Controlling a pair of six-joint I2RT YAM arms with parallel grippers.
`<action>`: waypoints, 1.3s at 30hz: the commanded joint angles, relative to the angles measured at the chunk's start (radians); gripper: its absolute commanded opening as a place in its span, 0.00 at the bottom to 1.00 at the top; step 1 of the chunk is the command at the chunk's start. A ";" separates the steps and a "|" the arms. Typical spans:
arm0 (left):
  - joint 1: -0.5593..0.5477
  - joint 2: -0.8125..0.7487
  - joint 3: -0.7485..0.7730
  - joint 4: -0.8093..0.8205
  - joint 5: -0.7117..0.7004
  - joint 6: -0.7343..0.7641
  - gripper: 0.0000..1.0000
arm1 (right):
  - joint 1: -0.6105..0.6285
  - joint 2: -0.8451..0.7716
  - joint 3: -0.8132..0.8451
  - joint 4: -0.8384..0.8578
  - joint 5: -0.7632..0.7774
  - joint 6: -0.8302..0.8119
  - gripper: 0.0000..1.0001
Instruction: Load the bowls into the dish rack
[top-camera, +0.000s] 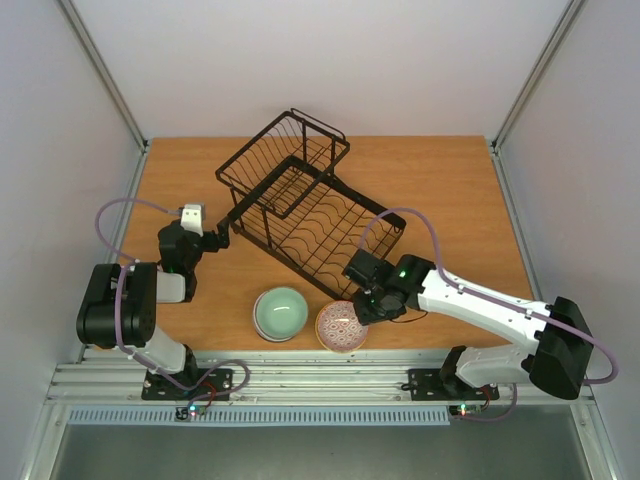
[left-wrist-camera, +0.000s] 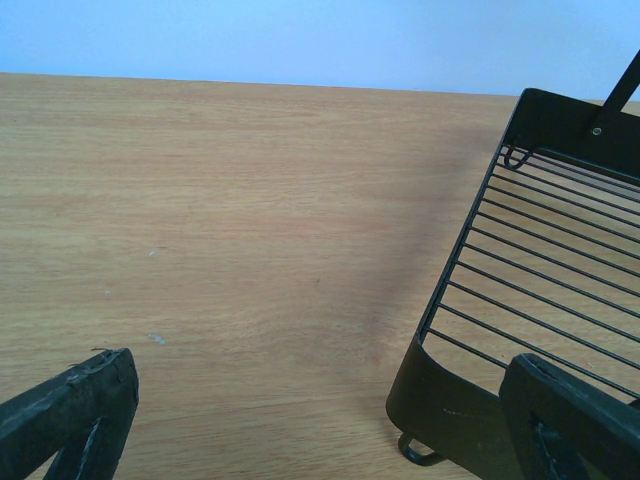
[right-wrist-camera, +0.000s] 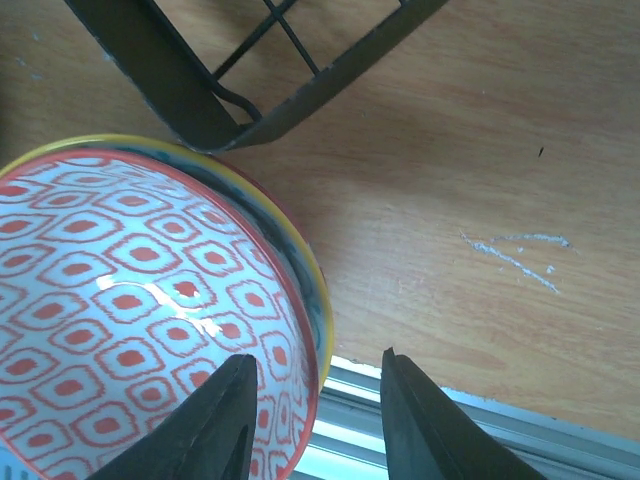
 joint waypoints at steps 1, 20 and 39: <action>-0.004 -0.004 0.021 0.022 0.000 0.017 0.99 | 0.013 0.010 -0.023 0.019 0.021 0.048 0.35; -0.004 -0.017 0.021 0.013 0.012 0.016 0.90 | 0.048 0.039 -0.022 0.047 0.022 0.037 0.01; 0.042 -0.308 0.482 -1.296 0.437 0.413 0.55 | 0.049 0.026 0.213 -0.067 0.178 -0.108 0.01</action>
